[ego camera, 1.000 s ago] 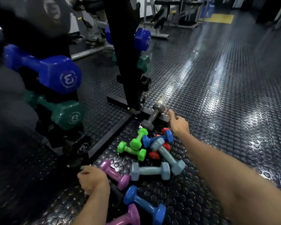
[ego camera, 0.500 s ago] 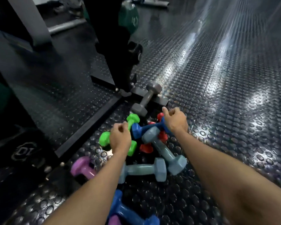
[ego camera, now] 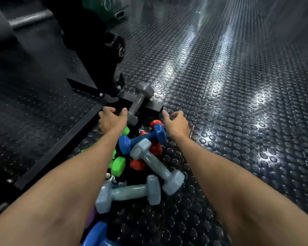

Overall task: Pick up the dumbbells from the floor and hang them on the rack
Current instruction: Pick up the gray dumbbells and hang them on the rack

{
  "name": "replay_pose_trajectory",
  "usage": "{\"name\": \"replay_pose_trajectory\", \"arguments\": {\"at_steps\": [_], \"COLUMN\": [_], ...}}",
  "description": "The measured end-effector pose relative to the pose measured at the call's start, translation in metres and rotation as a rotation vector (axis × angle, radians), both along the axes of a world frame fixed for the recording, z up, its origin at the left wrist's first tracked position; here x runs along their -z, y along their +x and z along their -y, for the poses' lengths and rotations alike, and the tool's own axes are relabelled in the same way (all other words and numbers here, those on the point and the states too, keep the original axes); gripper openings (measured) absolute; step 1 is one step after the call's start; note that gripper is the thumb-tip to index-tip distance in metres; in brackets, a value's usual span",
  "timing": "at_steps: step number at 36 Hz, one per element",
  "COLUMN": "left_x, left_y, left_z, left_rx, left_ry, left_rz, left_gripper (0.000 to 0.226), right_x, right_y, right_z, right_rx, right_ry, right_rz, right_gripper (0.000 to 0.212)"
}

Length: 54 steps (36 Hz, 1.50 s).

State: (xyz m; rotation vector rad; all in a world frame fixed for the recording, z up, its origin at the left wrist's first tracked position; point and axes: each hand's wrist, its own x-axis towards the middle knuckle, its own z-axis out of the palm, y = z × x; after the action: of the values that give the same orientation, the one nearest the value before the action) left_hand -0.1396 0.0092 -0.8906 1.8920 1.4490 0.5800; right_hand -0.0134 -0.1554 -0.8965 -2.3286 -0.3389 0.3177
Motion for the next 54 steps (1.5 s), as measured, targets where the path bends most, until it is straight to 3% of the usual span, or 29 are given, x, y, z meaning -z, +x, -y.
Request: {"name": "replay_pose_trajectory", "arguments": {"at_steps": [3,7,11,16,20,24,27,31,35,37,42,49,52,54], "left_x": [0.007,0.033,0.065,0.060,0.052,0.045,0.045,0.051,0.050,0.045,0.041,-0.009,-0.063,-0.094], "left_y": [0.016,0.028,0.031,0.032,0.031,0.032,0.033,0.036,0.034,0.028,0.008,-0.023,-0.033,-0.034], "left_z": [-0.013,-0.018,-0.013,-0.019,-0.014,-0.013,-0.013,-0.022,-0.024,-0.020,0.004,0.022,0.040,0.050], "left_rx": [0.081,0.318,0.277,0.212,0.209,0.181,0.147,0.110,0.150,0.192,0.287,0.446,0.480,0.425], "left_ry": [-0.120,-0.227,0.025,-0.001,0.019,-0.053,-0.084,-0.110,-0.098,-0.083,0.089,0.195,0.087,-0.083], "left_rz": [-0.026,-0.237,-0.288,-0.195,-0.219,-0.257,-0.282,-0.260,-0.264,-0.229,-0.001,0.139,0.087,0.025], "left_gripper": [0.073,0.114,0.096,0.088,0.093,0.135,0.149,0.143,0.102,0.094,0.094,0.094,0.112,0.124], "right_x": [-0.008,-0.015,-0.014,-0.003,0.003,-0.008,-0.004,-0.002,-0.010,-0.014,-0.011,-0.046,-0.094,-0.123], "right_y": [0.014,0.041,0.065,0.081,0.082,0.090,0.085,0.076,0.067,0.062,0.049,0.006,-0.006,-0.017], "right_z": [-0.032,-0.072,-0.114,-0.146,-0.155,-0.161,-0.163,-0.166,-0.161,-0.141,-0.076,-0.022,0.004,0.020], "right_rx": [-0.038,-0.093,-0.267,-0.451,-0.383,-0.374,-0.329,-0.278,-0.278,-0.208,0.008,0.195,0.244,0.250], "right_ry": [0.043,0.129,0.069,0.110,0.184,0.110,0.101,0.111,0.034,0.047,0.322,0.431,0.498,0.507], "right_rz": [0.024,0.041,0.086,-0.020,-0.025,-0.056,-0.027,0.037,0.048,0.012,-0.213,-0.504,-0.532,-0.564], "right_gripper": [0.050,0.060,0.087,0.104,0.076,0.068,0.062,0.055,0.063,0.057,0.065,0.059,0.042,0.037]}}
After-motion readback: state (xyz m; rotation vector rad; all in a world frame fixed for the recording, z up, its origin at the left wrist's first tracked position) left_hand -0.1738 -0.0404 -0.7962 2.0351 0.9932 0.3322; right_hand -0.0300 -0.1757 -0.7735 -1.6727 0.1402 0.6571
